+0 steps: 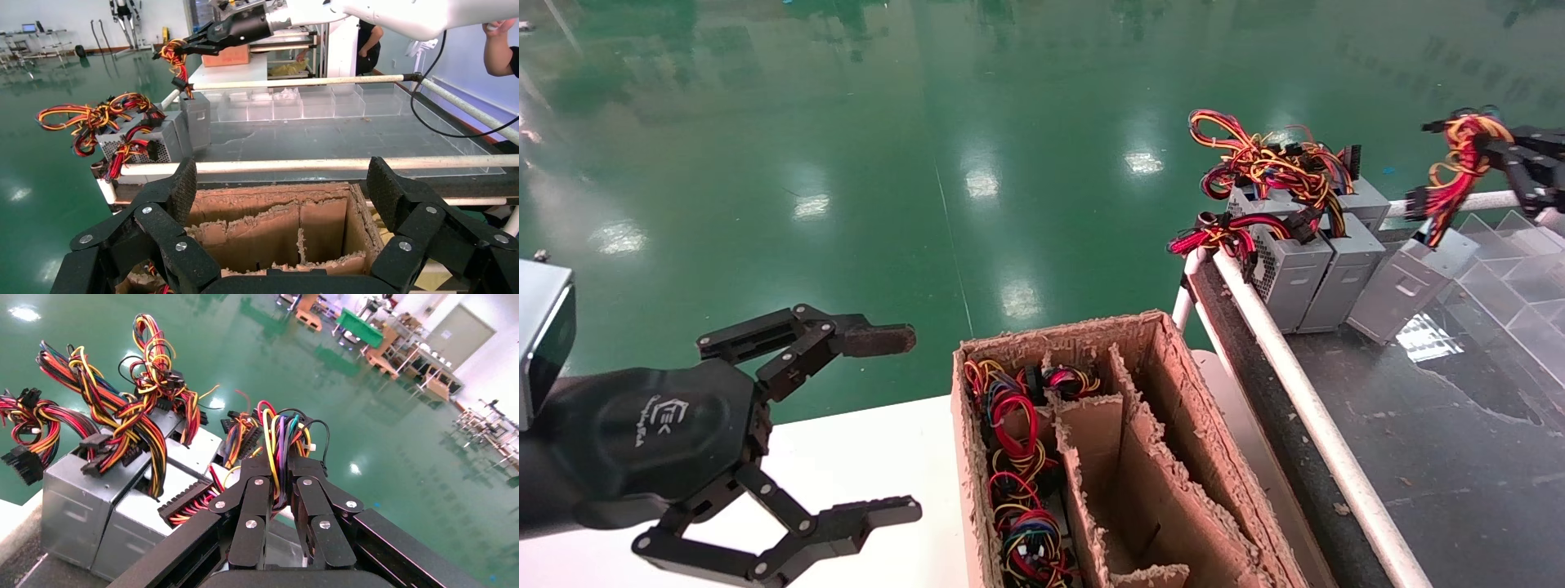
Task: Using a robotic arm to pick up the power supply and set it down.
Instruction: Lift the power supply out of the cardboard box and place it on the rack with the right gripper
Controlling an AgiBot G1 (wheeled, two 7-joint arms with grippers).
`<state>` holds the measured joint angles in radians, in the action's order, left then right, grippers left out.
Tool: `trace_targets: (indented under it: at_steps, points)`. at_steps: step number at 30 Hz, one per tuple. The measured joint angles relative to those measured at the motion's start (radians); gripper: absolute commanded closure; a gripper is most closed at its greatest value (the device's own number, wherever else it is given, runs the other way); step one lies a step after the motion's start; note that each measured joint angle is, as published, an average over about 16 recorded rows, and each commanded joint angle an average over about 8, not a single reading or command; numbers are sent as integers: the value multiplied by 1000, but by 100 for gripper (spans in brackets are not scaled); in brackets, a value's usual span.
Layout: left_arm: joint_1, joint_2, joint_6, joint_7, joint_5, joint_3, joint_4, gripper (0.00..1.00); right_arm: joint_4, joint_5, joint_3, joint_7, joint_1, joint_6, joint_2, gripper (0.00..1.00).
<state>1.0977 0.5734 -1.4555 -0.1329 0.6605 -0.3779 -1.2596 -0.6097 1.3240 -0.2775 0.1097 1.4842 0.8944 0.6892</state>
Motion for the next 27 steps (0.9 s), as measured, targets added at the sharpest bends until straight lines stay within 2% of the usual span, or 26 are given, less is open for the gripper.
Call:
trace_targets:
  at_steps: [11, 19, 20, 27]
  points:
    - [0, 0, 0, 0, 0, 0, 0, 0, 159, 50, -40, 92, 132, 25, 95, 100]
    - [0, 0, 0, 0, 0, 0, 0, 0, 250, 65, -48, 154, 182, 3, 148, 98]
    - [0, 0, 0, 0, 0, 0, 0, 0, 261, 66, -48, 161, 187, -2, 154, 93]
    - [0, 0, 0, 0, 0, 0, 0, 0, 341, 70, -49, 206, 214, -24, 188, 7]
